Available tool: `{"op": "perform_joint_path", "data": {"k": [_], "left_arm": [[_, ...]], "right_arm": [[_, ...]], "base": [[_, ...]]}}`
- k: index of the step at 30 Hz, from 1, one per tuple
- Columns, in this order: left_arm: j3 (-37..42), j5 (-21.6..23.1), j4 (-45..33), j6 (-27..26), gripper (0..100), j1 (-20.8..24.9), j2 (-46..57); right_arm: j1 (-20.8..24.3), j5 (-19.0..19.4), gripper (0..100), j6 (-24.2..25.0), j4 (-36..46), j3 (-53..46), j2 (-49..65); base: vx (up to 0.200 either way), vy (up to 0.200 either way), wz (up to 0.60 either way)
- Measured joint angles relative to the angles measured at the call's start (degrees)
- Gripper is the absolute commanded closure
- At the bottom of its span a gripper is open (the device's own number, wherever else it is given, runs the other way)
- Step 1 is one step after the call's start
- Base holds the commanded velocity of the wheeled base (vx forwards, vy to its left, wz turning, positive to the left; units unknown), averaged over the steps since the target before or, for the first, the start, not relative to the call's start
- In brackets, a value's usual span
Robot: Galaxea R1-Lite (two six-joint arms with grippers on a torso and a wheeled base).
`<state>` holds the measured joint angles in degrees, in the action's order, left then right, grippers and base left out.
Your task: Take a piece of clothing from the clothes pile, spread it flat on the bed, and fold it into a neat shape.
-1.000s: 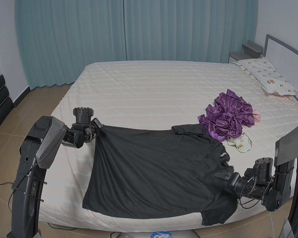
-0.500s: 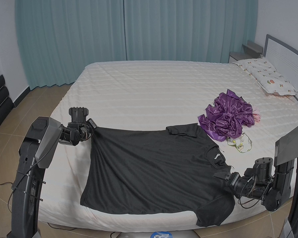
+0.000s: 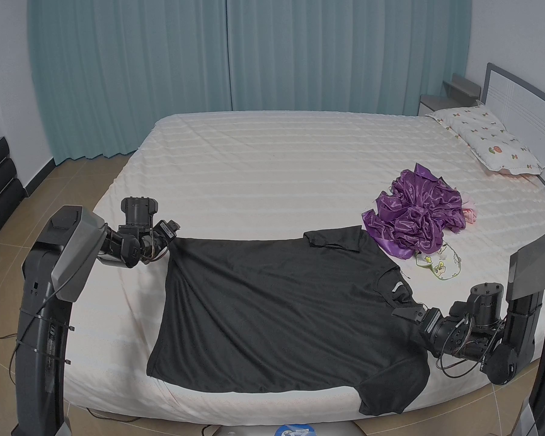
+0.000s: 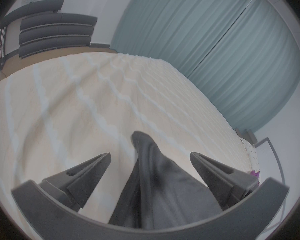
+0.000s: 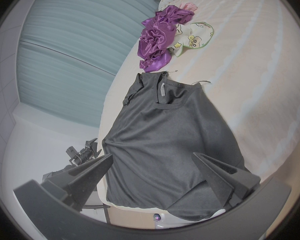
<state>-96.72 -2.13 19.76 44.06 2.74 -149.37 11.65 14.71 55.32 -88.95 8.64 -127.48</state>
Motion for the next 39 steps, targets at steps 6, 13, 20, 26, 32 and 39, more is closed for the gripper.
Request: {"op": "perform_joint_path", "data": {"k": [6, 13, 20, 26, 32, 39], "left_arm": [[15.7, 3.8, 5.5, 0.8, 0, 0.0, 8.0], [35.9, 6.5, 15.4, 3.1, 0, 0.3, 17.6], [51.5, 8.7, 23.9, 6.7, 0, 1.0, 24.8], [62.4, 11.4, 31.0, 9.6, 0, 1.6, 29.0], [68.8, 13.4, 36.2, 11.5, 0, 2.0, 30.5], [73.0, 15.3, 40.1, 13.2, 0, 3.0, 30.3]], "right_arm": [[0.2, -0.9, 0, 1.7, 0.0, 2.9, 1.9], [1.3, -4.9, 0, 2.5, 10.8, 12.0, 3.5], [3.3, -9.4, 0, 2.9, 27.1, 29.7, 3.6], [5.1, -12.2, 0, 2.7, 38.8, 47.6, 0.5], [5.8, -15.1, 0, -1.9, 48.2, 64.1, -5.7], [5.7, -19.1, 0, -12.7, 53.9, 77.0, -16.0]], "base": [[0.000, 0.000, 0.00], [0.000, 0.000, 0.00], [0.000, 0.000, 0.00], [0.000, 0.000, 0.00], [0.000, 0.000, 0.00], [0.000, 0.000, 0.00]]}}
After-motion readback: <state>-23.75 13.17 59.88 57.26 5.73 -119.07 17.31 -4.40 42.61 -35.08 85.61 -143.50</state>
